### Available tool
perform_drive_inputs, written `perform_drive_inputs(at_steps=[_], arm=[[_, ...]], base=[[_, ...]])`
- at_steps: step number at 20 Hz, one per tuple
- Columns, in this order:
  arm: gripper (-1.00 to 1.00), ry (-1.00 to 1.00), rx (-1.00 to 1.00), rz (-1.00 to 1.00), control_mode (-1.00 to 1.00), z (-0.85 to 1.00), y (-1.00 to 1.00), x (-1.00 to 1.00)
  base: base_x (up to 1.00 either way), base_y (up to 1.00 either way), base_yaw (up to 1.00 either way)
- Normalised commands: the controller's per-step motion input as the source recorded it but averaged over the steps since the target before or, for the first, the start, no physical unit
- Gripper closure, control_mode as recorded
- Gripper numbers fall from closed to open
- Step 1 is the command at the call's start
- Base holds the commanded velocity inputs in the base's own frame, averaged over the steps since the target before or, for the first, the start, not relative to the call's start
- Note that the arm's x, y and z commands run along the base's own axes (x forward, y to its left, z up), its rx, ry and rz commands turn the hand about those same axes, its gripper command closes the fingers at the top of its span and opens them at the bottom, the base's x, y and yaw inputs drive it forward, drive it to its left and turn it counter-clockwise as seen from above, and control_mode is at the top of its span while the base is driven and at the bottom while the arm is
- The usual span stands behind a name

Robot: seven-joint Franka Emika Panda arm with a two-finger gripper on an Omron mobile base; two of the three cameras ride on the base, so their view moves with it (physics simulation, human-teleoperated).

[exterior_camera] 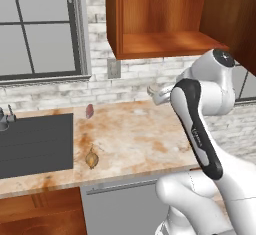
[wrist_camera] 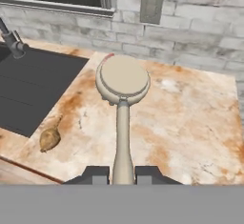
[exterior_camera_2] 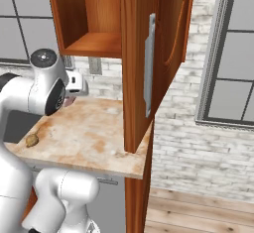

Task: Open the cabinet. Pick the dish brush and place it next to the sink. Then close the cabinet.

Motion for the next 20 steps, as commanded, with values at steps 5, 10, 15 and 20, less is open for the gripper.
perform_drive_inputs(at_steps=[5,10,15,20], arm=[[1.00,0.19,-0.10,0.00,-1.00,-0.24,0.25,0.10],[1.00,0.16,-0.08,0.00,-1.00,-0.05,0.23,0.26],[1.00,0.02,-0.01,0.03,-1.00,-0.06,0.05,0.35],[1.00,0.00,0.00,0.09,-1.00,-0.18,0.14,0.17]], base=[[0.00,0.00,0.00],[0.00,0.00,0.00],[0.00,0.00,0.00],[0.00,0.00,0.00]])
